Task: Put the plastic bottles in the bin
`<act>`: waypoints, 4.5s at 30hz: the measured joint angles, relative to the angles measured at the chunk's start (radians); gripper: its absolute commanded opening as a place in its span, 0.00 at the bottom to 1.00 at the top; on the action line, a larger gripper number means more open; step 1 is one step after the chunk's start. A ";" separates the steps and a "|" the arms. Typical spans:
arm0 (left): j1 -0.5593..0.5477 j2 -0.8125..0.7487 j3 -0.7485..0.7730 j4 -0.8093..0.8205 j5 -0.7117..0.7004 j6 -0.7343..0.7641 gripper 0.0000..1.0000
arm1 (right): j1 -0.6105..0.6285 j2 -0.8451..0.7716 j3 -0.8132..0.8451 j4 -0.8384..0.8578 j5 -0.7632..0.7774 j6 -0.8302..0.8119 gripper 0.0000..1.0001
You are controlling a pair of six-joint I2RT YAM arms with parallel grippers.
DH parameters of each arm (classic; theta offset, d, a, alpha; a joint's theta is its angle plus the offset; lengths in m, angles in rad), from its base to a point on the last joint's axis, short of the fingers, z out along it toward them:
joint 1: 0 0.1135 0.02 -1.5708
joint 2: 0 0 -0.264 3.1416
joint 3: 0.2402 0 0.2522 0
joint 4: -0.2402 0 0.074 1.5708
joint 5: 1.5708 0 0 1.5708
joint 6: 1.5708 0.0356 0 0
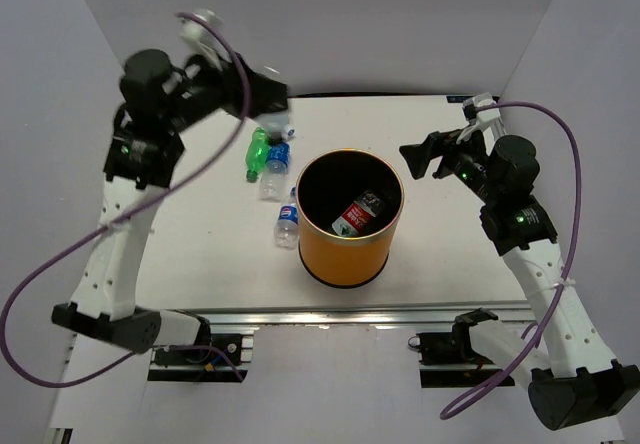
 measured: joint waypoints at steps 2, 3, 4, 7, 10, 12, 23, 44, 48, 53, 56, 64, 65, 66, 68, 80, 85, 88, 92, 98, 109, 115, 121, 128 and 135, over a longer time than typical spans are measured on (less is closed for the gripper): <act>-0.174 -0.053 -0.035 0.060 0.020 -0.033 0.00 | 0.000 -0.005 -0.006 0.002 0.000 0.007 0.89; -0.237 -0.068 -0.051 0.074 0.029 -0.048 0.00 | 0.000 -0.006 -0.008 0.003 0.000 0.010 0.89; -0.283 -0.073 -0.066 0.085 0.026 -0.061 0.00 | 0.000 -0.006 -0.010 0.003 0.000 0.013 0.89; -0.386 -0.044 -0.095 0.090 -0.029 -0.071 0.62 | 0.000 -0.007 -0.011 0.003 0.002 0.021 0.89; -0.467 0.028 -0.113 0.026 -0.100 -0.060 0.98 | 0.000 -0.008 -0.011 0.003 0.010 0.022 0.89; -0.493 0.060 -0.118 -0.042 -0.164 -0.052 0.98 | 0.000 -0.008 -0.011 0.003 0.014 0.021 0.89; -0.429 -0.099 -0.171 -0.262 -0.625 -0.151 0.98 | 0.000 0.029 -0.011 -0.001 0.017 0.022 0.90; -0.208 0.301 -0.779 0.011 -0.272 -0.235 0.98 | 0.000 0.055 -0.011 -0.003 -0.004 0.034 0.89; -0.241 0.422 -0.728 0.037 -0.329 -0.257 0.98 | 0.000 0.055 -0.011 -0.003 -0.008 0.033 0.89; -0.304 0.501 -0.624 0.040 -0.393 -0.285 0.80 | 0.000 0.055 -0.011 -0.003 -0.014 0.033 0.89; -0.322 0.517 -0.602 0.019 -0.425 -0.300 0.43 | 0.000 0.054 -0.011 -0.003 -0.013 0.033 0.89; -0.323 0.444 -0.441 -0.201 -0.556 -0.299 0.18 | 0.000 0.009 -0.011 -0.003 -0.002 0.030 0.89; -0.323 0.413 -0.407 -0.219 -0.570 -0.298 0.23 | 0.000 0.006 -0.011 -0.003 0.000 0.030 0.89; -0.323 0.374 -0.366 -0.225 -0.579 -0.292 0.24 | 0.000 -0.003 -0.011 -0.002 0.002 0.030 0.89; -0.323 0.284 -0.299 -0.206 -0.576 -0.275 0.28 | 0.000 -0.014 -0.018 0.003 0.006 0.030 0.90; -0.590 -0.005 -0.249 0.045 -0.322 -0.121 0.81 | 0.000 -0.024 -0.042 0.005 0.024 0.029 0.89; -0.621 0.062 -0.280 -0.023 -0.368 -0.074 0.98 | 0.000 -0.024 -0.043 0.005 0.035 0.029 0.89; -0.619 0.042 -0.292 -0.034 -0.431 -0.059 0.98 | 0.000 -0.024 -0.043 0.005 0.036 0.029 0.89; -0.618 -0.019 -0.288 -0.015 -0.518 -0.039 0.98 | 0.000 -0.024 -0.043 0.005 0.036 0.029 0.89; -0.477 0.053 -0.185 -0.051 -0.597 -0.055 0.98 | 0.000 -0.023 -0.043 0.005 0.040 0.026 0.89; -0.151 0.694 -0.042 -0.134 -0.557 -0.021 0.98 | 0.000 -0.009 -0.043 0.003 0.060 0.004 0.90; -0.166 0.920 0.214 -0.252 -0.663 -0.001 0.93 | 0.000 -0.002 -0.043 -0.031 0.093 -0.016 0.89; -0.165 0.930 0.074 -0.285 -0.666 -0.044 0.92 | 0.000 -0.022 -0.043 -0.036 0.119 -0.039 0.89; -0.164 0.924 0.048 -0.292 -0.650 -0.068 0.53 | 0.000 -0.022 -0.043 -0.035 0.118 -0.046 0.90; -0.164 0.925 0.169 -0.359 -0.633 -0.091 0.25 | 0.000 -0.024 -0.043 -0.034 0.112 -0.045 0.89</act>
